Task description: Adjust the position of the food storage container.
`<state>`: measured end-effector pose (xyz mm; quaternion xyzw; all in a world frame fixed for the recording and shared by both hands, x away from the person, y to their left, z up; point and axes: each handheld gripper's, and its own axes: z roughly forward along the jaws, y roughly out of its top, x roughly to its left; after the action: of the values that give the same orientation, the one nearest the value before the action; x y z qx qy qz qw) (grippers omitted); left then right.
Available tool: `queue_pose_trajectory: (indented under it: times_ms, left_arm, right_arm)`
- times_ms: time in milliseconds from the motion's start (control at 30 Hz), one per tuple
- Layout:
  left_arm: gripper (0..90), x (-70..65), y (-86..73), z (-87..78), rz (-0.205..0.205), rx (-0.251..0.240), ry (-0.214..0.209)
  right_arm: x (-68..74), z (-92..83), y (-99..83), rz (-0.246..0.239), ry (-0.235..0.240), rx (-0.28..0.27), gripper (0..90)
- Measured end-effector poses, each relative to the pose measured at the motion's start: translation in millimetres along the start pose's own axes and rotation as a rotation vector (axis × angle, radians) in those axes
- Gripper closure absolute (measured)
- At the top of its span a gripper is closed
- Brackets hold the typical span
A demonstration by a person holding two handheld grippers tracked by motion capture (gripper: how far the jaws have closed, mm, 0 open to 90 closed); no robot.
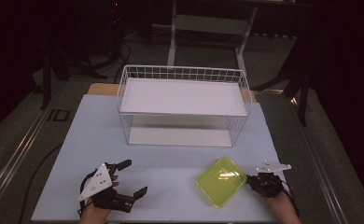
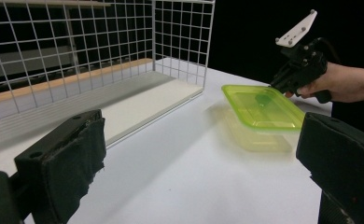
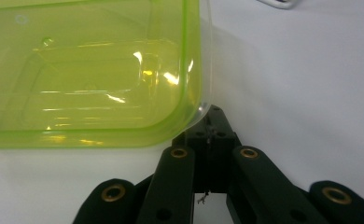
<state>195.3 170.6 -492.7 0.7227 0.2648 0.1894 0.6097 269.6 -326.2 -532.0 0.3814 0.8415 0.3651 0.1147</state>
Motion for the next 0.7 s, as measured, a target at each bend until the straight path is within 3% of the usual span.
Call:
queue_pose_trajectory:
  times_ms: [233, 333, 500, 633, 700]
  left_arm:
    - [2.3, 0.0, -0.2, 0.1, 0.000, 0.001, 0.001]
    - [2.3, 0.2, -0.4, -0.2, 0.000, 0.002, 0.002]
    - [2.3, 0.6, -0.3, -0.4, -0.002, 0.002, 0.004]
    - [2.3, 0.3, -0.4, 0.9, -0.001, 0.004, 0.002]
    - [2.3, -0.5, -0.1, 2.0, 0.007, 0.007, 0.000]
  right_arm:
    - [15.1, 8.8, 9.9, -0.051, 0.065, 0.011, 90.0]
    - [18.8, 10.8, 11.7, -0.063, 0.064, 0.008, 89.9]
    - [13.0, -1.0, 6.1, -0.040, 0.027, 0.005, 89.9]
    - [17.4, -11.7, 1.4, -0.041, 0.054, 0.010, 89.9]
    - [29.4, -15.2, -1.6, -0.065, 0.104, 0.020, 89.9]
